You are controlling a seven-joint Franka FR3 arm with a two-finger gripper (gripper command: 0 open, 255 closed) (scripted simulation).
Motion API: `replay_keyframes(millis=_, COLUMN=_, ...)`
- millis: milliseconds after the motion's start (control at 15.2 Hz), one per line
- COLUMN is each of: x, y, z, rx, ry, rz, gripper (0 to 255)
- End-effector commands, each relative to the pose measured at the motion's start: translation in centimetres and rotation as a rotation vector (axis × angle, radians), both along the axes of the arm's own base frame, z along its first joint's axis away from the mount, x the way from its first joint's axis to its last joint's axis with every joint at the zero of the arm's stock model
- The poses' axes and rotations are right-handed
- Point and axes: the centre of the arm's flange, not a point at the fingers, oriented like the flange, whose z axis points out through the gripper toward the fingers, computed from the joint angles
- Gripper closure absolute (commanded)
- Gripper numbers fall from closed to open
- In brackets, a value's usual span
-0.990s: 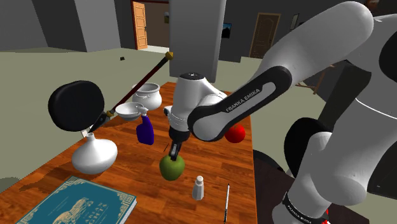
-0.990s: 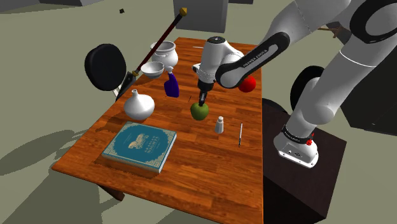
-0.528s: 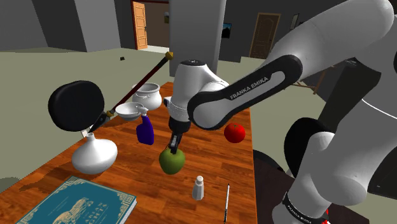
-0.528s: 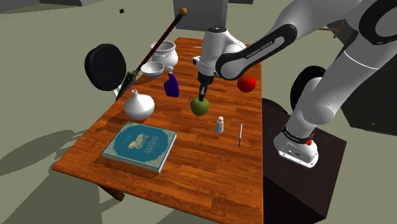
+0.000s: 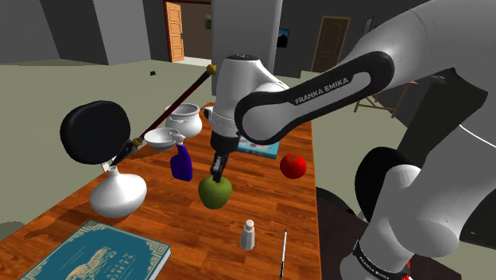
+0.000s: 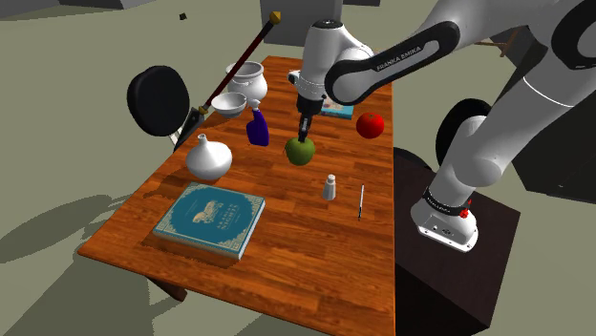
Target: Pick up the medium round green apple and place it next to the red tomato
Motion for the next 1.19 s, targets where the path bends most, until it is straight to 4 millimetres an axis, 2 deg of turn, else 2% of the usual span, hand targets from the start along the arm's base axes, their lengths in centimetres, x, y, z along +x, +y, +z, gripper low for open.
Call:
replay_keyframes(millis=0, x=0.0, y=-0.1, z=1.1, rx=0.0, ry=0.0, rz=0.0, gripper=255)
replay_keyframes(millis=264, x=0.0, y=-0.1, z=2.8, rx=0.0, ry=0.0, rz=0.0, gripper=255)
replay_keyframes(millis=1122, x=0.7, y=-17.2, z=2.8, rx=0.0, ry=0.0, rz=0.0, gripper=255)
